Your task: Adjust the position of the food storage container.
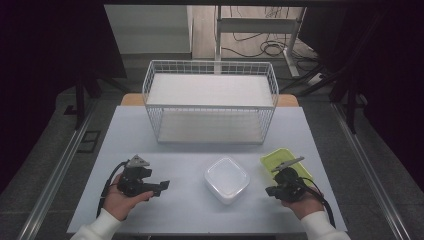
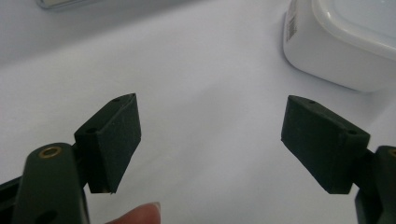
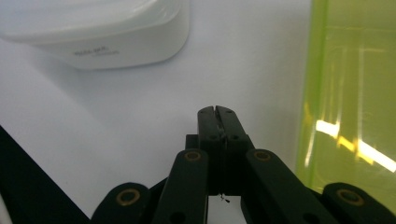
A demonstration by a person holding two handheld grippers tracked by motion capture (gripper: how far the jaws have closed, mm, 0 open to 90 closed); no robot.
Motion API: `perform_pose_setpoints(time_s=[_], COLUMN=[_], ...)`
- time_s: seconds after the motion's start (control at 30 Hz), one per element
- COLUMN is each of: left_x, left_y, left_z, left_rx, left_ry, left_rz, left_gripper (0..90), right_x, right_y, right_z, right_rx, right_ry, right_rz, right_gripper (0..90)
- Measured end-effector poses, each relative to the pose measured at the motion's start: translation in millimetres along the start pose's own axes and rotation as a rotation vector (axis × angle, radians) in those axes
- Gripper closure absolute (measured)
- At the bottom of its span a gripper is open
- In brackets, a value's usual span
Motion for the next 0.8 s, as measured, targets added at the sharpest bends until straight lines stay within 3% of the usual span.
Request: perform_pose_setpoints(time_s=[0.23,0.57,0.8], left_x=[2.8,3.8,1.9], left_y=[-1.3,-3.6,-4.7], left_z=[1.0,2.4,2.0], left_rx=[0.001,0.000,-0.008], left_ry=[-0.018,-0.022,-0.011], left_rz=[-0.014,-0.022,-0.016], left_gripper=[19.2,19.1,19.1], right_x=[-5.3,-16.0,-23.8], right_y=[7.6,0.1,-4.0], right_z=[7.3,17.2,22.4], right_rx=[0.051,0.044,0.052], right_ry=[-0.002,0.026,0.025], right_rz=[0.017,0.044,0.113], right_gripper=[89.1,89.1,89.2])
Point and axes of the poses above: each handheld gripper's, and its own axes: y roughly forward along the jaws, z roughly out of its underside, x roughly to its left, the point moved 5 cm from there along y, roughly forward along the jaws, and after that the axes turned 11 degrees about -y, right-handed, at the moved point
